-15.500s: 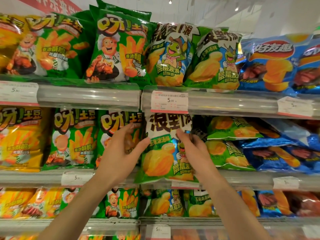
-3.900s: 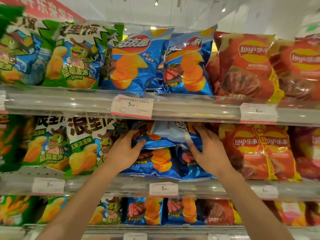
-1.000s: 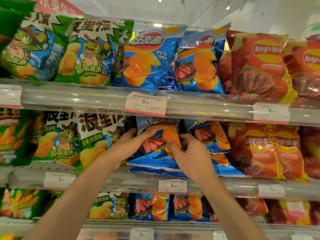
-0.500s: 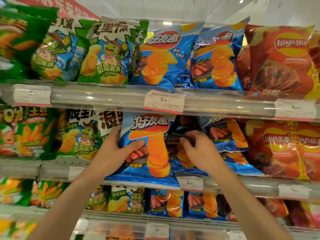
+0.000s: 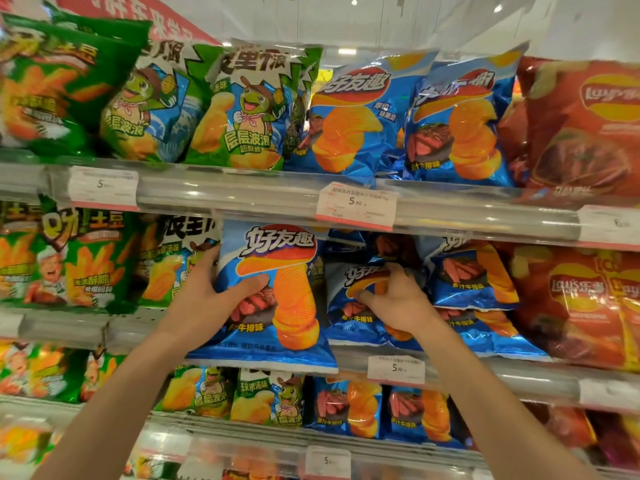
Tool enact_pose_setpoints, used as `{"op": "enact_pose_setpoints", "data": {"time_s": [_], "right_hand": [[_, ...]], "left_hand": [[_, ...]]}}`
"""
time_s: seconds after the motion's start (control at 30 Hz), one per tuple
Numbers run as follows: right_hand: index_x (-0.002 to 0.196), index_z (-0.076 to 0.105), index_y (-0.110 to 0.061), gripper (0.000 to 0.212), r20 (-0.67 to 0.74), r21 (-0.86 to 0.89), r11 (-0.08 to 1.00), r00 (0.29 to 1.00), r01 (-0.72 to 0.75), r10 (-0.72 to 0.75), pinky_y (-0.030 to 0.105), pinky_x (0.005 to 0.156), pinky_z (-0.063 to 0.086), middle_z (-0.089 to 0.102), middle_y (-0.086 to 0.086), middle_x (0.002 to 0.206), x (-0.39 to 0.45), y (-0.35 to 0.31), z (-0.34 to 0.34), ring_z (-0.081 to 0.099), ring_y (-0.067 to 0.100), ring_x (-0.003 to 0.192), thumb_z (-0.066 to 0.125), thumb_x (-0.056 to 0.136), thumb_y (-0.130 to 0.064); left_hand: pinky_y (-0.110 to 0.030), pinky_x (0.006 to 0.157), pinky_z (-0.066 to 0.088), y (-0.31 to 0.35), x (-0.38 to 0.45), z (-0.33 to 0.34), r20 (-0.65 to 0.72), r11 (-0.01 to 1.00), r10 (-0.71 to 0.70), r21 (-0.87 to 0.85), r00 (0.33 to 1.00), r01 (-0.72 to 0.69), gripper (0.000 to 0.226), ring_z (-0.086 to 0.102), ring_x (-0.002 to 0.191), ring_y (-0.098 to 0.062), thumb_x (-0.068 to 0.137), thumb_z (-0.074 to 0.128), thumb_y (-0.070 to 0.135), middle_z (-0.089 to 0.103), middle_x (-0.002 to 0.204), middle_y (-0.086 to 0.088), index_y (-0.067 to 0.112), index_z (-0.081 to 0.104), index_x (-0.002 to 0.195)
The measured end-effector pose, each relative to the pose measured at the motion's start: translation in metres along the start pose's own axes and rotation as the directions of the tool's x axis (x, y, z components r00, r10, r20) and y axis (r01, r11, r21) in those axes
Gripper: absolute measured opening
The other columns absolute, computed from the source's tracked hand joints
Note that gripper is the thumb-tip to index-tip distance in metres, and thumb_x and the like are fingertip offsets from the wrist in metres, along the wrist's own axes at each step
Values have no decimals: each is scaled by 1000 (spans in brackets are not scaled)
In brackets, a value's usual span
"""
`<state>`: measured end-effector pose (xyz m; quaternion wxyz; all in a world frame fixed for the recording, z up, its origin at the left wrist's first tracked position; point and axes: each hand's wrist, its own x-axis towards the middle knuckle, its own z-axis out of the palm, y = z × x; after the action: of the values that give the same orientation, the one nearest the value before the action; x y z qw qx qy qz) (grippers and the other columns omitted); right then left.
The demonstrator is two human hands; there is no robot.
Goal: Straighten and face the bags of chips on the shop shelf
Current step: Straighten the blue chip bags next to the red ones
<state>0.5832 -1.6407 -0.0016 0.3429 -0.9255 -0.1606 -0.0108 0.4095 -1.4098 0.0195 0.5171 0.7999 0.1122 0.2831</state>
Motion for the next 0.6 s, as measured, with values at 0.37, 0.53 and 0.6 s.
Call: {"op": "enact_pose_setpoints", "data": {"time_s": [0.37,0.53,0.6], "right_hand": [[157,12,-12,95,-373,-50,977,903,208,-212,56,105,43,14,19,161,21,-8,41,34,45,138,68,90,-48],[159,1,-17,112,-198,371,929,975,-17,96,52,116,31,25,19,157,38,13,49,31,40,143,72,82,-57],[155,13,-11,104,-99,470,878,983,-93,157,45,113,37,43,16,149,41,19,46,43,35,137,74,82,-54]], "left_hand": [[-11,70,46,1,4,2,0,1000,19,19,1000,-19,61,59,87,5,80,78,36,58,100,21,40,34,122],[-5,64,45,-5,3,2,11,999,22,36,1000,-23,67,57,81,19,80,79,39,52,100,31,44,31,127],[-6,67,49,-8,4,2,8,999,22,32,1000,-23,67,58,80,22,79,79,40,55,102,29,44,33,128]]}}
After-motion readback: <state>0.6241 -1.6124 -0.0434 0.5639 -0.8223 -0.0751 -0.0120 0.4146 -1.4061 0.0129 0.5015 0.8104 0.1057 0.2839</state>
